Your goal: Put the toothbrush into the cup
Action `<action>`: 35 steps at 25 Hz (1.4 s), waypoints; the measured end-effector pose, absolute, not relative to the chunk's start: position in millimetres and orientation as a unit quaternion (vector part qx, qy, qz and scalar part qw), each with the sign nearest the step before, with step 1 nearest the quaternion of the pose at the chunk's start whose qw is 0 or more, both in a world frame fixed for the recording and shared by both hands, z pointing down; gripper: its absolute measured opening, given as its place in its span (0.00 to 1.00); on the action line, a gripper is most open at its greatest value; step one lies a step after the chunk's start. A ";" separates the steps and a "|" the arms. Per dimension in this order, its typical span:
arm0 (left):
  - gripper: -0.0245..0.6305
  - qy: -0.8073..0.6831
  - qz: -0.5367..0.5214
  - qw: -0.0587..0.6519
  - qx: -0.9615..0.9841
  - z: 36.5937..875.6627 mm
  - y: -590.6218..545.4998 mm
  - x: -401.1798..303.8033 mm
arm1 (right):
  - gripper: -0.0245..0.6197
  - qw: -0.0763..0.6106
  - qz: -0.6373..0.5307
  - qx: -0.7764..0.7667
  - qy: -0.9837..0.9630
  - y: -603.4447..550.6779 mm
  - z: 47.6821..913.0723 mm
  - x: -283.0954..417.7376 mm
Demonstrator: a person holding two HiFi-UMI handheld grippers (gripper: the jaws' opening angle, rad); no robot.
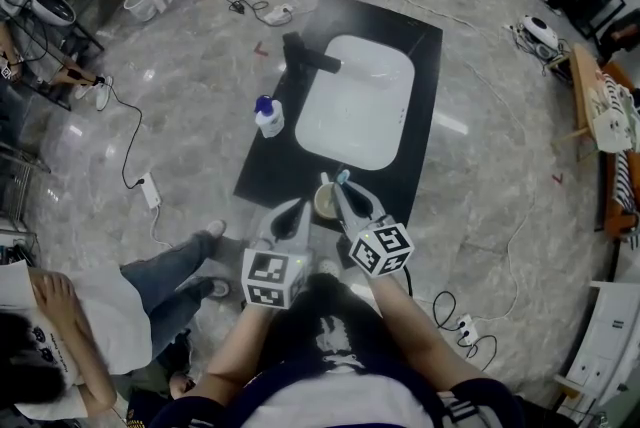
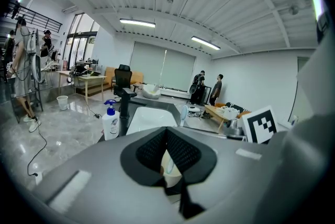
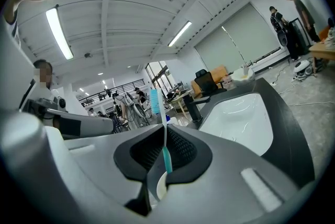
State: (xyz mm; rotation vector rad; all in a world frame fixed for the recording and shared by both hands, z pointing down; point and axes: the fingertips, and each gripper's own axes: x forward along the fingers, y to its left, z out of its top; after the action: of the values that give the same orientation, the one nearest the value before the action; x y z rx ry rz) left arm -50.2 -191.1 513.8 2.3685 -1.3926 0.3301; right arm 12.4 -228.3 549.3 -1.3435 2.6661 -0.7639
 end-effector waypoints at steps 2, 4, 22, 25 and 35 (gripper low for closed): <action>0.04 -0.496 0.117 0.186 0.840 513.8 -191.5 -50.2 | 0.07 0.027 -0.247 -0.434 0.866 -228.3 551.9 12.0; 0.04 -0.496 0.118 0.186 0.840 514.0 -191.6 -50.8 | 0.07 0.023 -0.247 -0.432 0.867 -228.5 554.5 10.6; 0.04 -0.491 0.125 0.198 0.839 526.7 -192.4 -50.9 | 0.07 0.008 -0.257 -0.429 0.866 -227.6 573.6 7.0; 0.04 -0.491 0.127 0.199 0.839 528.1 -192.0 -51.2 | 0.07 0.007 -0.259 -0.429 0.866 -227.3 575.7 6.4; 0.04 -0.490 0.128 0.202 0.838 528.2 -190.9 -49.4 | 0.07 -0.001 -0.263 -0.429 0.864 -228.2 581.8 8.4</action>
State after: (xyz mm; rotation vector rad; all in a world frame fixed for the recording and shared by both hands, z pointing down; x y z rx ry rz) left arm -49.4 -190.9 528.2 2.3405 -1.3680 0.3571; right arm 8.4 -228.2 581.8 -1.3481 2.7162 -0.8272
